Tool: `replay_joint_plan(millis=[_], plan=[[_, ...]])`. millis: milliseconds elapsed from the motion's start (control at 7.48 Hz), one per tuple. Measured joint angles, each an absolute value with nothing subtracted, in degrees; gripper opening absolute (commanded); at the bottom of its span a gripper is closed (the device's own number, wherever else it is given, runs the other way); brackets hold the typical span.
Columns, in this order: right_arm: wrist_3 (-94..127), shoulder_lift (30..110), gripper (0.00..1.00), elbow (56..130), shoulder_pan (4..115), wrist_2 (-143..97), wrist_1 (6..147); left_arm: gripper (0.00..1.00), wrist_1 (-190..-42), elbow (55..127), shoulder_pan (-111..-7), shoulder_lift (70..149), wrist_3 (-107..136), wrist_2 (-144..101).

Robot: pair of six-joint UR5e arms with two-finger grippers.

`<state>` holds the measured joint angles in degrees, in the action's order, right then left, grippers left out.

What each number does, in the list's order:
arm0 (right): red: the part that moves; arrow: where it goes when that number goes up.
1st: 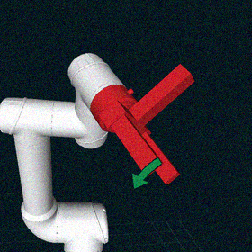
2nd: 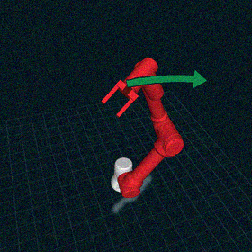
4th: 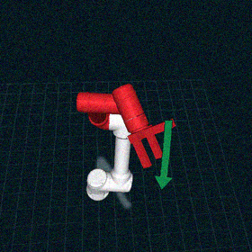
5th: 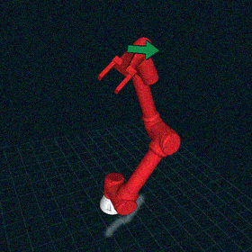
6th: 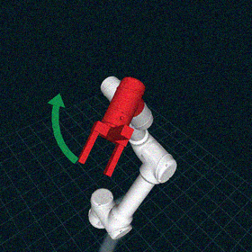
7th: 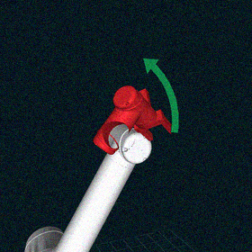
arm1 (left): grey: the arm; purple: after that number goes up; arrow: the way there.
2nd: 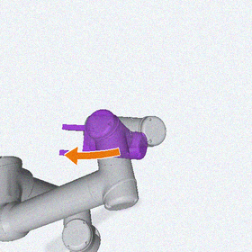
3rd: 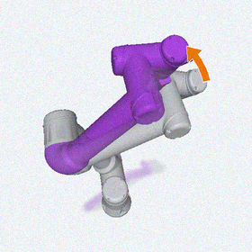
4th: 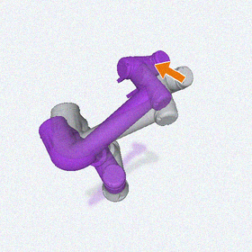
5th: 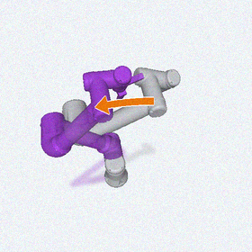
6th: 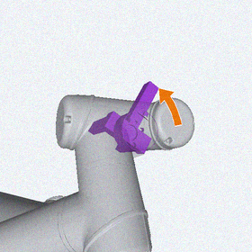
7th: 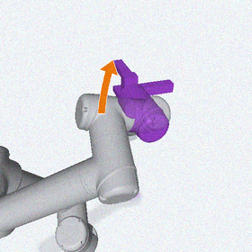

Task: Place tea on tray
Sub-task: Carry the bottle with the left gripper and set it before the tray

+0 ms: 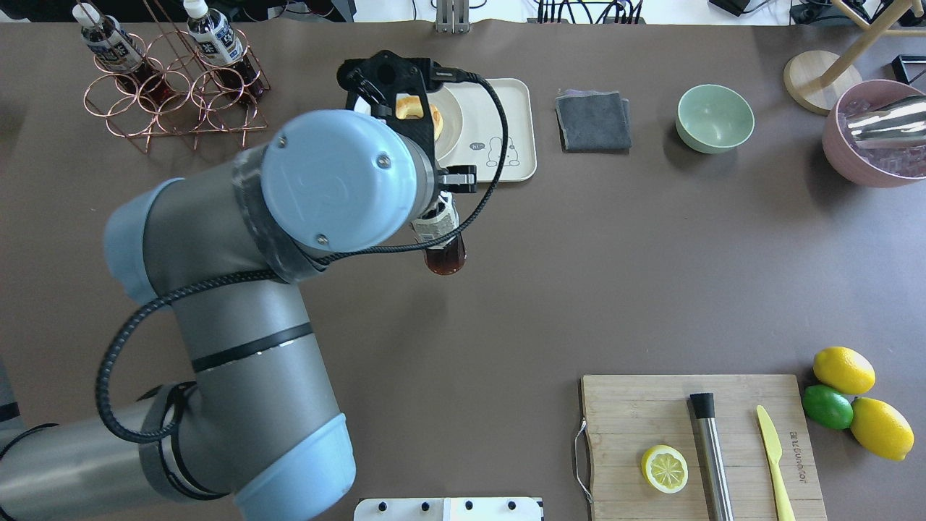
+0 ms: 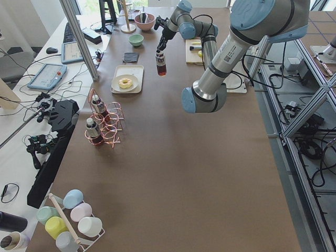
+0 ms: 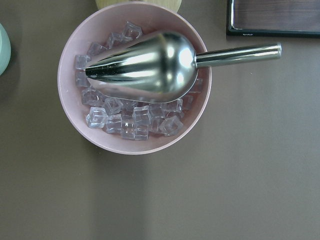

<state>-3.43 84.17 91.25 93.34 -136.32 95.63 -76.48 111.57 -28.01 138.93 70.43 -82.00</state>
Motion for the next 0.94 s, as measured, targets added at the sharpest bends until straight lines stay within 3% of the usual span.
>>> replay_joint_plan(millis=[935], plan=[[-3.4, 84.0, 1.0, 91.7, 93.3, -136.3, 95.6, 0.0, -76.3, 105.9, -21.6, 141.4, 70.4, -74.9]])
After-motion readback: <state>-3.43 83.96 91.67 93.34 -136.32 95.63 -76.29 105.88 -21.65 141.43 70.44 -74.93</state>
